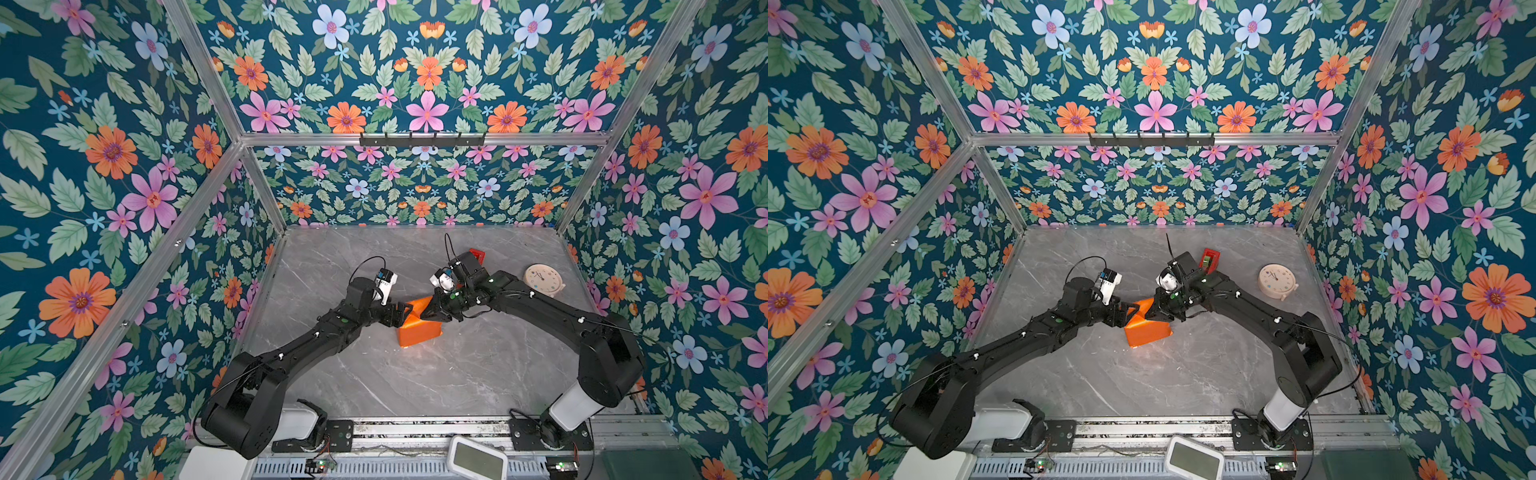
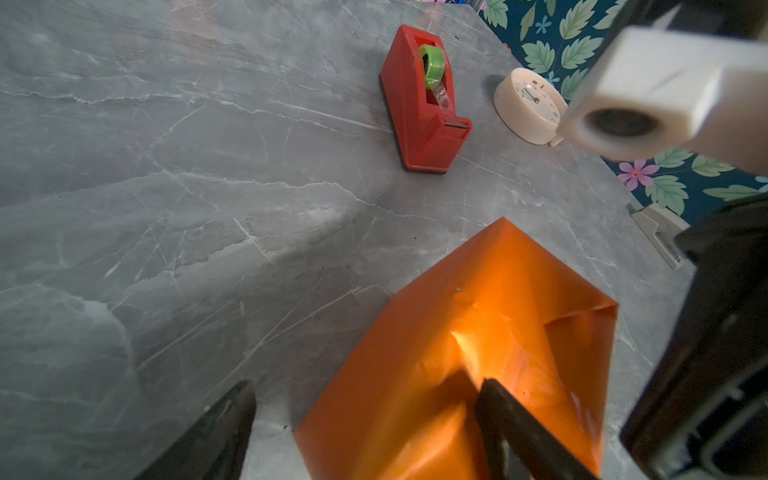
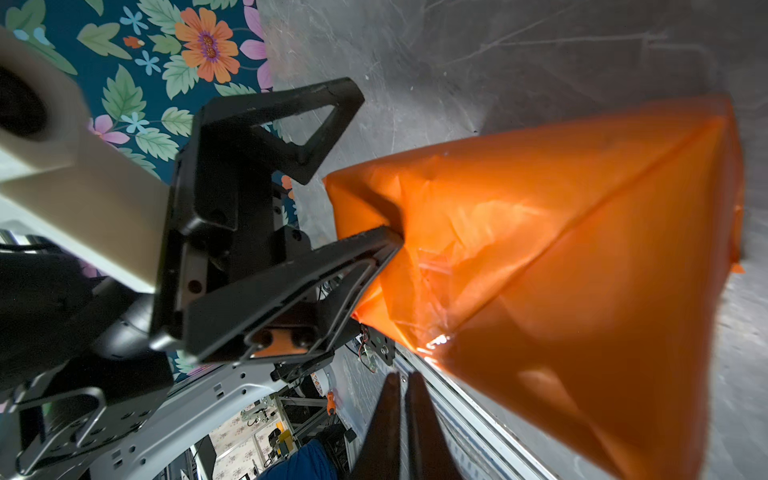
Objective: Wrap the gift box in paper
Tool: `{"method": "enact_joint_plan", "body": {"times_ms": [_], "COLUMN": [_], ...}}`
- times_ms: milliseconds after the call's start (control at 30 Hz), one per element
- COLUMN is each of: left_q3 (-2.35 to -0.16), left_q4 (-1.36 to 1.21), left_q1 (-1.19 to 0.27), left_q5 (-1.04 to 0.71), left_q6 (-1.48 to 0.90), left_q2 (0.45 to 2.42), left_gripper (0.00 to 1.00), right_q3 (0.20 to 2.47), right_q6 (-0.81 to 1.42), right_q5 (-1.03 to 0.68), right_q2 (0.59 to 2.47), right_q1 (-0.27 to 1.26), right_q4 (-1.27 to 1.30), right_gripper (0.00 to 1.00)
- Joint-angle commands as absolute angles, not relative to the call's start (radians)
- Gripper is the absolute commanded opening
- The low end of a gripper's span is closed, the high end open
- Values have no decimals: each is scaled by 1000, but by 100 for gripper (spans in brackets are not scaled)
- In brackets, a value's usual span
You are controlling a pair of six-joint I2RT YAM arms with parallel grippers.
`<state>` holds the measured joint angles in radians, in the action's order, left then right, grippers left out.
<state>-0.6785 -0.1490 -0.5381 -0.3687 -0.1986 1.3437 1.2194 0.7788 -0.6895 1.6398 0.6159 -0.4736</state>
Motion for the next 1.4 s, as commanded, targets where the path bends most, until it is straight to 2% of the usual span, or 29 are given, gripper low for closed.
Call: {"method": "enact_joint_plan", "body": {"times_ms": [0, 200, 400, 567, 767, 1000, 1367], "left_q3": [-673, -678, -696, -742, -815, -813, -721], "left_q4": [-18, -18, -35, -100, -146, -95, -43], "left_q1": [-540, -540, -540, -540, -540, -526, -429], "left_q5": [-362, -362, -378, -384, -355, -250, -152], "left_q6": [-158, -158, -180, -240, -276, -265, -317], "left_q2": [1348, 1353, 1354, 1348, 1313, 1235, 1116], "left_gripper": [86, 86, 86, 87, 91, 92, 92], "right_q3": [1197, 1157, 1149, 1127, 1007, 963, 1172], "right_q6": [782, 769, 695, 553, 515, 526, 476], "right_q5": [-697, -685, -670, -491, -390, -353, -245], "right_q2": [1645, 1632, 1539, 1455, 1390, 1441, 1611], "right_q1": [617, 619, 607, 612, 685, 741, 746], "right_q4": [-456, -479, -528, -606, -436, -239, -297], "right_gripper": [9, 9, 9, 10, 10, 10, 7]}}
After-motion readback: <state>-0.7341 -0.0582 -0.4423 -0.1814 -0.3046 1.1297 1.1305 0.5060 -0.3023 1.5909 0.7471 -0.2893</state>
